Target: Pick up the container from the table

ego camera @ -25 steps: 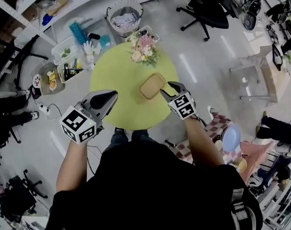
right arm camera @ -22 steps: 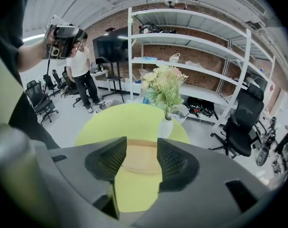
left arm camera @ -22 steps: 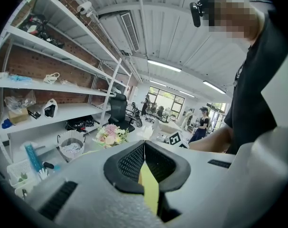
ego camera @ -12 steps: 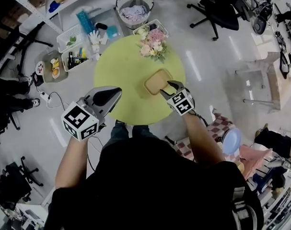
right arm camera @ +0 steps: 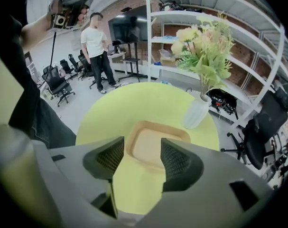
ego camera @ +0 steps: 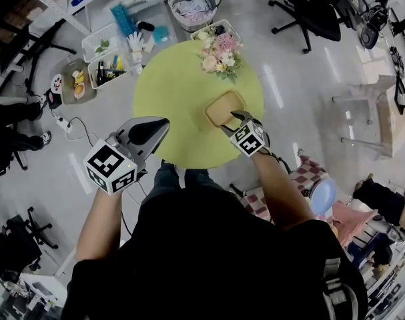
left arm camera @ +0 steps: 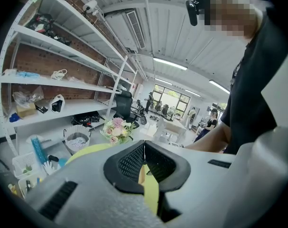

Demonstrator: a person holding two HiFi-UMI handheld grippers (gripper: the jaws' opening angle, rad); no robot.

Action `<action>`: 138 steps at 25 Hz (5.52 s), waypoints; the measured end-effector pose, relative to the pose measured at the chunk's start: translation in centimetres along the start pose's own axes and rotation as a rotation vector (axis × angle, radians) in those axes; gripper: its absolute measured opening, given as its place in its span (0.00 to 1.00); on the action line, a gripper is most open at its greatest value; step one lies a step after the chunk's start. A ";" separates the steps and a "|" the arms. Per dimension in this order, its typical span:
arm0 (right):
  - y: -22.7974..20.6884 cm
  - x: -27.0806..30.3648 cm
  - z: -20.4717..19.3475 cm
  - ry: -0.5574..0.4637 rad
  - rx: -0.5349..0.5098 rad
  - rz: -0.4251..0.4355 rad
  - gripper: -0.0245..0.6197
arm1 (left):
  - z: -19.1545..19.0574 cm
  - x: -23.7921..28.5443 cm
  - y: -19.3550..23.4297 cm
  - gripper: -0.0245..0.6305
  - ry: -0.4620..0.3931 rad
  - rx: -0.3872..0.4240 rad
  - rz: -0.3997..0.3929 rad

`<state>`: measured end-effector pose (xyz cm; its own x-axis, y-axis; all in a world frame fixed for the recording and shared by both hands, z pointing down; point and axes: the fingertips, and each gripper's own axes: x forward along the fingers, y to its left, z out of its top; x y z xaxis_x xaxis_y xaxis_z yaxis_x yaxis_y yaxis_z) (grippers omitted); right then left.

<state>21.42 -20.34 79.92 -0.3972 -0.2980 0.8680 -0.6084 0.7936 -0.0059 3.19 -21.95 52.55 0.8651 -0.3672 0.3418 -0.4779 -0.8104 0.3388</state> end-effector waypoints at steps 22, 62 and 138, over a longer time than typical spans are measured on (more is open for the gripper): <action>1.3 6.8 -5.1 0.238 -0.236 0.046 0.42 | -1.0 -1.2 1.1 0.06 -0.011 -0.050 0.034; 1.8 8.3 -6.1 0.346 -0.287 -0.020 0.07 | -2.4 -2.8 1.3 0.06 -0.051 -0.140 0.016; 6.0 -8.2 5.3 0.233 -0.137 -0.278 0.06 | 0.7 -10.5 -3.4 0.06 -0.087 0.086 -0.150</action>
<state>17.39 -15.97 70.08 -0.0537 -0.3959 0.9167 -0.5676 0.7674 0.2982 -4.16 -15.64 47.23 0.9373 -0.2746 0.2146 -0.3312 -0.8935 0.3032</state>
